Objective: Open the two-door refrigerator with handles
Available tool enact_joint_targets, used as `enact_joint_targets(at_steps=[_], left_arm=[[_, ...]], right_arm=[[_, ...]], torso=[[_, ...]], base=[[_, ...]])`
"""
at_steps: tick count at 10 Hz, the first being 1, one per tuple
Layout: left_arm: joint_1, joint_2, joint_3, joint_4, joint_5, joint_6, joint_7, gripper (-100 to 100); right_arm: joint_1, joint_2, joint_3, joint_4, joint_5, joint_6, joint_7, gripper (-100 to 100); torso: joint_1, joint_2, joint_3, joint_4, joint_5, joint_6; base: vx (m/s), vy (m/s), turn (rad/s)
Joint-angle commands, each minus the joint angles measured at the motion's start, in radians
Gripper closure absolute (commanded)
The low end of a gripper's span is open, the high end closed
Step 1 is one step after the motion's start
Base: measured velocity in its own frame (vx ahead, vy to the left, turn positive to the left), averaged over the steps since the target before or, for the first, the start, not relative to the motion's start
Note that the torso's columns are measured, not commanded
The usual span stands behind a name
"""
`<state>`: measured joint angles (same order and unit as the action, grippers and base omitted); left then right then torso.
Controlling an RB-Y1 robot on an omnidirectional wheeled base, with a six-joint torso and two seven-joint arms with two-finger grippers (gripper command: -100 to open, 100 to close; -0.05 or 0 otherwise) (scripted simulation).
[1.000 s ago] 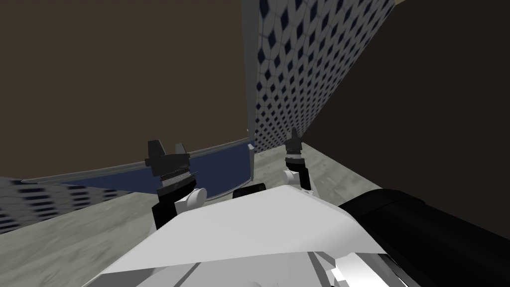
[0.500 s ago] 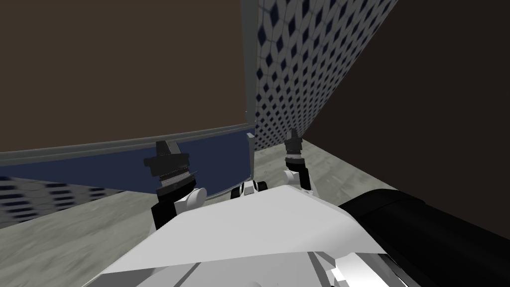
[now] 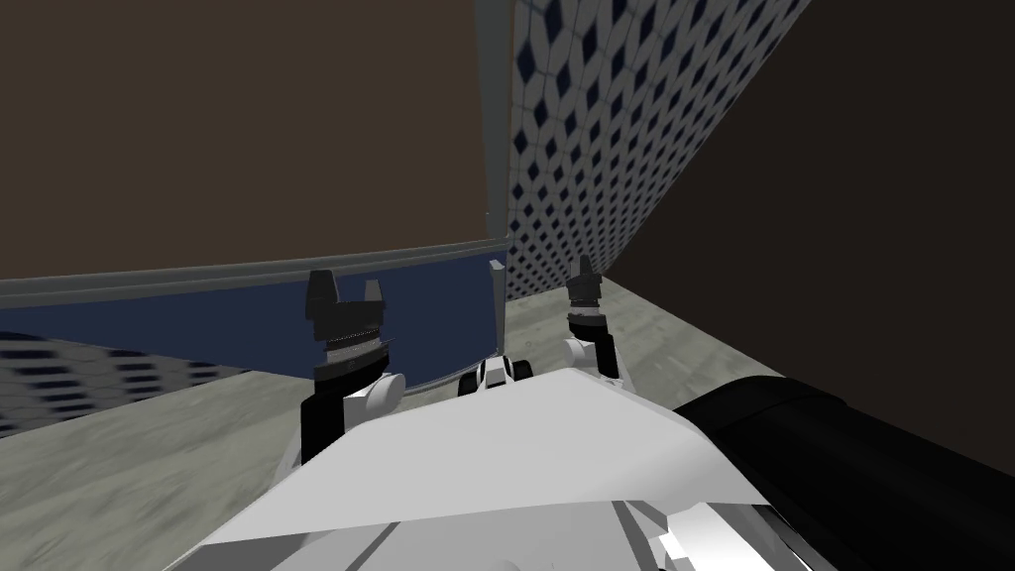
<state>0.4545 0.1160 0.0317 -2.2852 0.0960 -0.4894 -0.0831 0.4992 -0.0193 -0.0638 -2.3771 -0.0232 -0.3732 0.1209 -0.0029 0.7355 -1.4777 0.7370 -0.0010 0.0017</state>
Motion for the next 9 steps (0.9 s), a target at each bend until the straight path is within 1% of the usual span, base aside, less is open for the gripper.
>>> enact_joint_targets(at_steps=[1,2,4,5,7,9], left_arm=[[-0.045,0.078,-0.016,0.015,0.005,0.034,0.019,-100],[-0.045,0.085,-0.016,0.015,0.005,0.034,0.019,-100],[-0.082,0.147,-0.030,0.024,0.010,0.062,0.038,-100],[-0.103,0.175,-0.037,0.029,0.013,0.077,0.048,-100],[-0.147,0.240,-0.053,0.038,0.020,0.110,0.070,-100],[-0.195,0.302,-0.070,0.047,0.027,0.145,0.094,-100]], right_arm=[[0.000,0.000,0.000,0.000,0.000,0.000,0.000,0],[0.000,0.000,0.000,0.000,0.000,0.000,0.000,0],[0.000,0.000,0.000,0.000,0.000,0.000,0.000,0],[0.000,0.000,0.000,0.000,0.000,0.000,0.000,0],[0.000,0.000,0.000,0.000,0.000,0.000,0.000,0],[0.000,0.000,0.000,0.000,0.000,0.000,0.000,0]], torso=[[0.000,-0.001,0.000,0.000,0.000,0.000],[-0.002,-0.002,-0.001,0.000,-0.001,0.001],[0.002,-0.001,-0.001,0.000,0.000,0.001],[0.000,-0.002,-0.001,0.000,0.000,0.001],[-0.003,-0.001,-0.001,0.000,-0.001,0.001],[-0.002,-0.002,-0.001,0.000,-0.001,0.001]], base=[[0.011,-0.116,0.095],[0.002,-0.084,0.033],[0.012,-0.077,0.105],[0.015,-0.120,0.140],[0.002,-0.153,0.134],[0.015,-0.169,0.154]])
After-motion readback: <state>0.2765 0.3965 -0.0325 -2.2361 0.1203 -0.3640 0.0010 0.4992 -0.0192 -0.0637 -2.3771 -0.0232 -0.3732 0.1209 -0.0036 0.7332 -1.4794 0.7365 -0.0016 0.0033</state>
